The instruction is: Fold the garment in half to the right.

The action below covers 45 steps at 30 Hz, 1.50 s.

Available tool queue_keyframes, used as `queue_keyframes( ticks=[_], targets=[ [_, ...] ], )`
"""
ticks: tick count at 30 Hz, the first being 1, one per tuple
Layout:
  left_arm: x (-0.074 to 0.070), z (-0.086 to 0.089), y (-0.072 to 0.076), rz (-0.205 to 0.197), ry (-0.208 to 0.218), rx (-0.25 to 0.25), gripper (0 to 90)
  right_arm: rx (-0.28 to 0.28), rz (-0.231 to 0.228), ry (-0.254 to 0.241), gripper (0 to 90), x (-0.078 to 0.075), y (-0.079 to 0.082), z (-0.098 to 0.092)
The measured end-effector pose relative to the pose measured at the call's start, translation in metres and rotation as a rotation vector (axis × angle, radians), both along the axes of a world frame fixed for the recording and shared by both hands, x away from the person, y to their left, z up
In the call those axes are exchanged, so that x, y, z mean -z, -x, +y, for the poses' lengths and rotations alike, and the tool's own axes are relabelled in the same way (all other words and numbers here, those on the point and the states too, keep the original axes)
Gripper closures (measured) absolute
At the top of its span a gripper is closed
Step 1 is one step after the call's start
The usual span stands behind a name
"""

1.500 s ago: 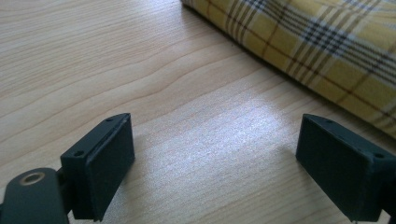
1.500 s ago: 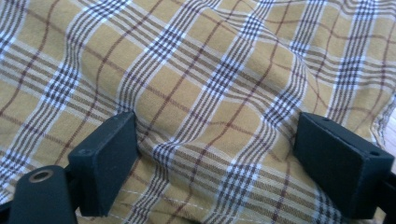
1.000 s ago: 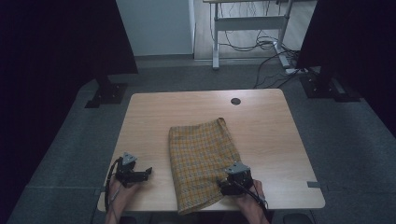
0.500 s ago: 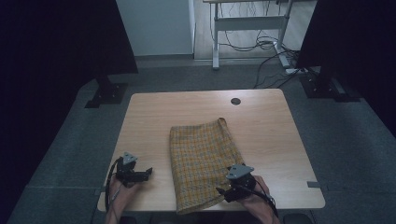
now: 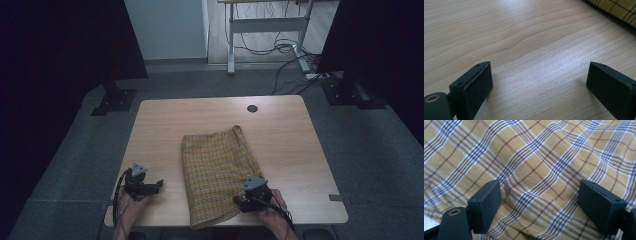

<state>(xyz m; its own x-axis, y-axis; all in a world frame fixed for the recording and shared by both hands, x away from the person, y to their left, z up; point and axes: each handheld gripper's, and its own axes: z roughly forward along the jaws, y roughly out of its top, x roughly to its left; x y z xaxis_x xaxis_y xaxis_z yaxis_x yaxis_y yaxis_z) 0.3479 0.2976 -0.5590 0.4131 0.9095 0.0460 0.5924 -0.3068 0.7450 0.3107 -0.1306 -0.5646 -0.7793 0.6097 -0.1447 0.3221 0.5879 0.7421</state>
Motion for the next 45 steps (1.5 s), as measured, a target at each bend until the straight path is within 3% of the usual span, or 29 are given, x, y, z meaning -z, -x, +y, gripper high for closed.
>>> queue_keyframes(
  ticks=[4, 11, 45],
  targets=[
    [0.0, 0.0, 0.0, 0.0, 0.0, -0.002, 6.9, 0.052, -0.005, -0.007, 20.5, 0.0, 0.0, 0.003],
    [0.0, -0.001, 0.0, 0.001, 0.0, -0.004, 6.6, 0.093, -0.009, -0.014, 20.8, 0.0, -0.007, 0.005],
    [0.001, -0.005, -0.002, 0.013, -0.007, -0.011, 1.4, 0.136, 0.014, 0.008, 20.8, -0.006, -0.072, 0.006]
  ],
)
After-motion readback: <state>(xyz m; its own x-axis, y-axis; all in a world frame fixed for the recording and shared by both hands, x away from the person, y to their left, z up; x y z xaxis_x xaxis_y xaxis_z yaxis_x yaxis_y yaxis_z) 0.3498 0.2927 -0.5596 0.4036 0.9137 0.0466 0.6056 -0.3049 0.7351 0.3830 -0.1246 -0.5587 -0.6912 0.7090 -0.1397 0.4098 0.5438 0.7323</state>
